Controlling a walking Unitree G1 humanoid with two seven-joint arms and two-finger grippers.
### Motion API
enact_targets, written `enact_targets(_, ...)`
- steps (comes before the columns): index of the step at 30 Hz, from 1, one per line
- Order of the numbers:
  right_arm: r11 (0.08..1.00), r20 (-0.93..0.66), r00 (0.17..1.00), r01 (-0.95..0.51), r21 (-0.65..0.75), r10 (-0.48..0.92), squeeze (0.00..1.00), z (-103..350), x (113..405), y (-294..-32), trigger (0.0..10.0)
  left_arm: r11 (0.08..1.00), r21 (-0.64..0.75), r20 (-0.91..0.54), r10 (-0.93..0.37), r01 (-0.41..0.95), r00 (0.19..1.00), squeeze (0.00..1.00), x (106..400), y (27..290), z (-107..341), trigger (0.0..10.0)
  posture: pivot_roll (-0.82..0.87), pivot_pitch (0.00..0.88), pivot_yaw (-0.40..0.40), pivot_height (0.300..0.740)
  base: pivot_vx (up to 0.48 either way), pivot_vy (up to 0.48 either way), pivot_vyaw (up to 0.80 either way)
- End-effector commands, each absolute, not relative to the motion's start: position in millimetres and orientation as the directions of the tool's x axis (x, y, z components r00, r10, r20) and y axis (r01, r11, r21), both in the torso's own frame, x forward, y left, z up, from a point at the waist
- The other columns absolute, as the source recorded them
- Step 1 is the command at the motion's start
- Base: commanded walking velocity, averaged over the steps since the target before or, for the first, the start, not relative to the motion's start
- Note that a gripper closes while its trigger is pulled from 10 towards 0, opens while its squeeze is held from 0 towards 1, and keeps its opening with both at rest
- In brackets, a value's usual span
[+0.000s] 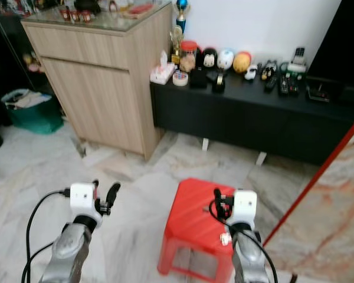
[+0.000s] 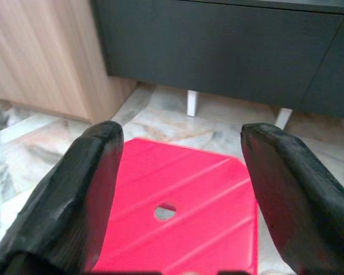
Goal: Hang keys on a hook
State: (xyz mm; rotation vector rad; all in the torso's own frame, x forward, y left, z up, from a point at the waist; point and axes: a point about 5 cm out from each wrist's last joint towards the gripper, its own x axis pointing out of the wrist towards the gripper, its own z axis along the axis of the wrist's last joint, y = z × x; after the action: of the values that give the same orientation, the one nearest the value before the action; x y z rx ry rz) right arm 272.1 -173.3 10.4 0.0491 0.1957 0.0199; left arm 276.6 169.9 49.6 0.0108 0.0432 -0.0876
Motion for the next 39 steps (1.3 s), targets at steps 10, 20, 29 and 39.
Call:
enact_targets(10, 0.998, -0.239, 0.970, -0.018, 0.054, 0.030, 0.00, 4.2, 271.6, -176.4, 10.0, 0.993, 0.006, -0.090, -0.118, 0.120, 0.989, 0.00, 273.5, 163.7, 43.5, 10.0, 0.02, 0.000, -0.030, 0.646, 0.000, 0.000, 0.00)
enact_targets(20, 0.998, -0.303, 0.952, -0.010, 0.059, 0.028, 0.00, -6.4, 267.5, -183.4, 10.0, 0.991, -0.001, -0.087, -0.134, 0.135, 0.987, 0.00, 274.8, 160.8, 46.0, 10.0, 0.02, 0.000, -0.027, 0.646, 0.000, 0.000, 0.00)
enact_targets(29, 0.998, -0.339, 0.940, -0.025, 0.055, 0.043, 0.00, -9.9, 268.4, -181.3, 10.0, 0.990, -0.009, -0.095, -0.143, 0.143, 0.985, 0.00, 274.4, 158.0, 44.9, 10.0, 0.02, 0.000, -0.026, 0.637, 0.000, 0.000, 0.00)
enact_targets(39, 0.996, -0.305, 0.949, -0.058, 0.073, 0.077, 0.00, -5.6, 272.1, -173.9, 10.0, 0.989, -0.014, -0.096, -0.145, 0.145, 0.985, 0.00, 273.9, 157.8, 44.3, 10.0, 0.02, 0.000, -0.027, 0.622, 0.027, 0.000, 0.00)
